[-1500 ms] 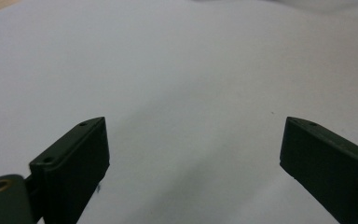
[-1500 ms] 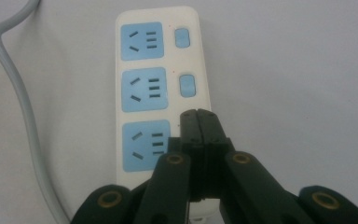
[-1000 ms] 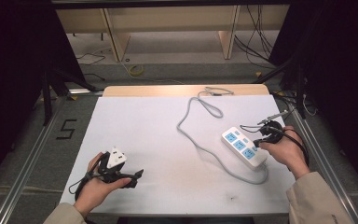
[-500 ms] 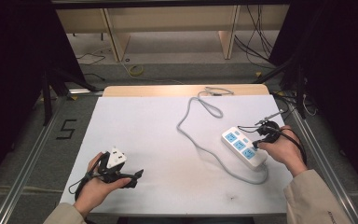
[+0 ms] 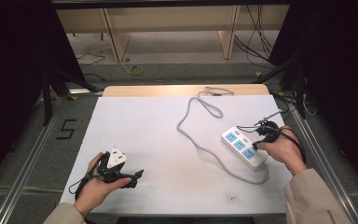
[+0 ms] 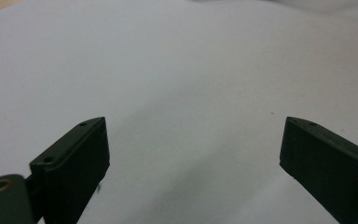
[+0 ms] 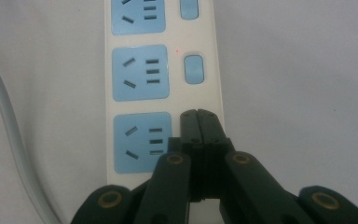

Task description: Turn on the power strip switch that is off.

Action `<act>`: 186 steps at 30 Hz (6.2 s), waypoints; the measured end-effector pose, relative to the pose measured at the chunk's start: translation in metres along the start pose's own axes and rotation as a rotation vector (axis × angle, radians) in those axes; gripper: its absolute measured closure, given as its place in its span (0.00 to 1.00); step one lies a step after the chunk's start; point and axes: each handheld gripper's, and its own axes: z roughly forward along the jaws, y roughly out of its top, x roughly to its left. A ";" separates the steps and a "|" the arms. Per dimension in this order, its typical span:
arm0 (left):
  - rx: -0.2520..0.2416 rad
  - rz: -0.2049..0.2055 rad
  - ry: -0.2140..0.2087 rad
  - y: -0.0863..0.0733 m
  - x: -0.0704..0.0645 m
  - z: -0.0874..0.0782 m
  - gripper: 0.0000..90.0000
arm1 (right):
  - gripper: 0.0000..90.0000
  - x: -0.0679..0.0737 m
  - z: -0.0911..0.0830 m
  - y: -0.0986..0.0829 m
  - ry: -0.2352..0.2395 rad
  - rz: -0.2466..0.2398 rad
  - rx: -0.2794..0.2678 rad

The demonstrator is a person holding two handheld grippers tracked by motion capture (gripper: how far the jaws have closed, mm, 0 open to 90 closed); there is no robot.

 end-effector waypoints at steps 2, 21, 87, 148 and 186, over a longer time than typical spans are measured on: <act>0.000 -0.001 -0.001 0.000 0.000 0.000 0.09 | 1.00 0.000 0.001 0.000 0.002 -0.002 0.005; 0.000 0.003 0.000 0.000 0.000 0.000 0.09 | 1.00 0.000 0.004 0.002 0.009 -0.002 0.027; 0.003 0.001 -0.003 0.000 -0.001 0.000 0.09 | 1.00 -0.001 0.008 0.005 -0.006 0.031 0.048; -0.002 0.001 -0.007 0.001 -0.002 0.001 0.09 | 1.00 -0.001 0.008 0.000 -0.018 0.042 0.052; 0.001 -0.001 -0.005 0.001 -0.002 0.001 0.09 | 1.00 0.012 -0.001 0.001 -0.014 0.002 -0.063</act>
